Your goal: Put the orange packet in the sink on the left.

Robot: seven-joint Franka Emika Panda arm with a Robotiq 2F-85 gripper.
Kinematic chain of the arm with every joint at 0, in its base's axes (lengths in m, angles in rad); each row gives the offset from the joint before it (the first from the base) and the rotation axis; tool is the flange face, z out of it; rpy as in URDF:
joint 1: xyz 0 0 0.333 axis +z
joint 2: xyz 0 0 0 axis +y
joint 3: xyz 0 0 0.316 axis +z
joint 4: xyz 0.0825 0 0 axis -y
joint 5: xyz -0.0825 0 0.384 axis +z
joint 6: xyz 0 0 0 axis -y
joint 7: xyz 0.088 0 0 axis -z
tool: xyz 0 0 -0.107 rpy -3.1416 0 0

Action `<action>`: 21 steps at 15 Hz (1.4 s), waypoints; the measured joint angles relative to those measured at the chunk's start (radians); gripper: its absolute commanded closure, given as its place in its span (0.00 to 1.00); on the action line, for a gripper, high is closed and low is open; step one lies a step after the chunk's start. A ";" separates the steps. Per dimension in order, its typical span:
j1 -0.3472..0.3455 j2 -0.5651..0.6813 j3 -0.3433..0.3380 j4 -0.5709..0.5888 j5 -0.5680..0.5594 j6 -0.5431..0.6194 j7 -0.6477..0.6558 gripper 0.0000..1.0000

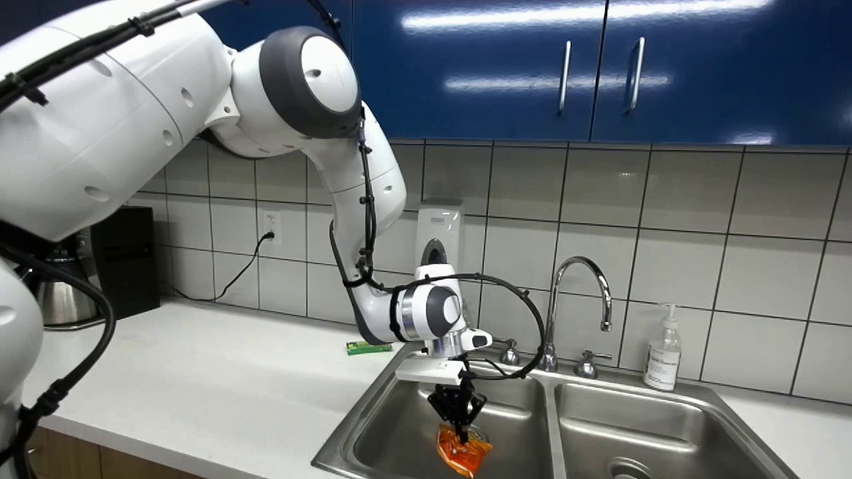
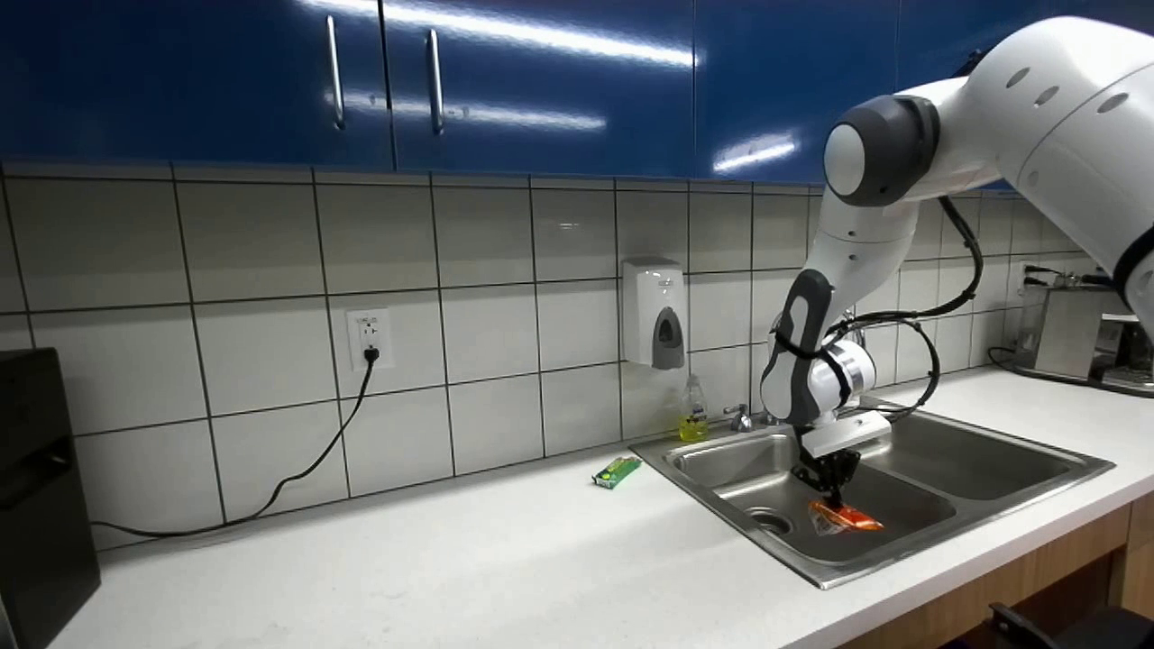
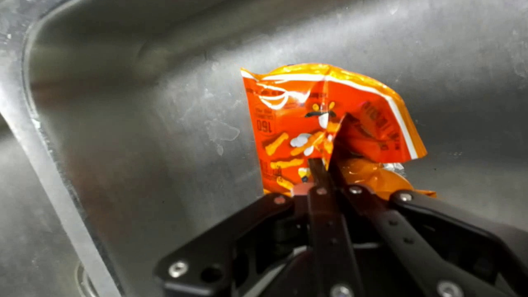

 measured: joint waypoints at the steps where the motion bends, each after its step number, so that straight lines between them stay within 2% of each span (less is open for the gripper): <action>1: 0.000 0.025 0.000 0.019 0.000 0.002 0.000 1.00; 10: 0.004 0.194 0.000 0.173 0.022 0.005 0.000 1.00; 11: 0.004 0.204 0.000 0.184 0.025 0.005 0.000 0.74; 13: 0.004 0.219 0.000 0.205 0.029 0.005 0.000 0.66; 17: 0.010 0.211 -0.001 0.219 0.036 0.005 0.000 0.35; 21: 0.029 0.130 -0.008 0.196 0.038 0.004 0.000 0.05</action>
